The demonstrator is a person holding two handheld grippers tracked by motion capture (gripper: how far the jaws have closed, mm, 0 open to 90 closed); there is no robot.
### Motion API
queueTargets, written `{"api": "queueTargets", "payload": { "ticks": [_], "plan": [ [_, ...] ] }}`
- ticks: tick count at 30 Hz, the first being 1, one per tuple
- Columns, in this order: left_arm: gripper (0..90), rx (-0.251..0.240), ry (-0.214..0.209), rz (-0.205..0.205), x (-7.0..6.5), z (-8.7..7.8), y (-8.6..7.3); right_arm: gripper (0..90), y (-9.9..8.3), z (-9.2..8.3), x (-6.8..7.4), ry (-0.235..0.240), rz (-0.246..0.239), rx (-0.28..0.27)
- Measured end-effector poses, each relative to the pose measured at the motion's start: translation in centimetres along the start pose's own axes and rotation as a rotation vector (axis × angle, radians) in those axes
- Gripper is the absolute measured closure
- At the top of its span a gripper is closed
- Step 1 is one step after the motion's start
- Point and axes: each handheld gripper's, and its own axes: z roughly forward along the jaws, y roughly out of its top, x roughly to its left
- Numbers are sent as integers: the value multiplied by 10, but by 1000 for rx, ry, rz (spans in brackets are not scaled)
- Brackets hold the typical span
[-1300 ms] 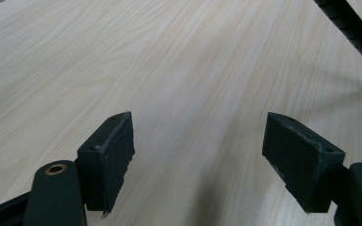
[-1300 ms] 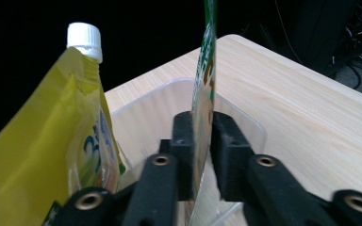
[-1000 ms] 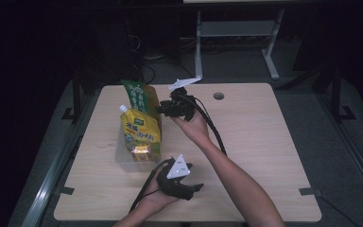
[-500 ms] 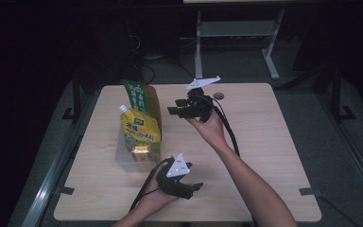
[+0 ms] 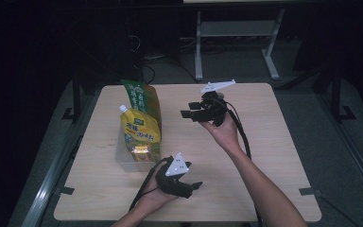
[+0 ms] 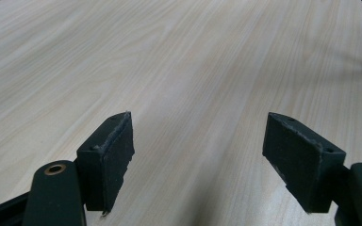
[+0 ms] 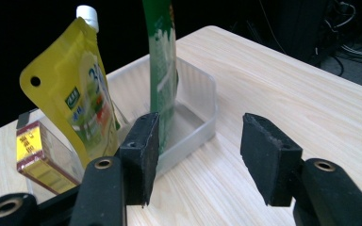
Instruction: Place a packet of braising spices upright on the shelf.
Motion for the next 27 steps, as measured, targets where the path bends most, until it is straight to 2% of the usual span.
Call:
{"api": "queueTargets", "payload": {
  "ticks": [11, 27],
  "plan": [
    [246, 5, 1, -2, 0, 0, 0, 453, -16, -20, -10, -27, 27, 5],
    [243, 5, 1, -1, 1, 0, 0, 442, -35, -38, -20, -27, 72, 14]
  ]
}}
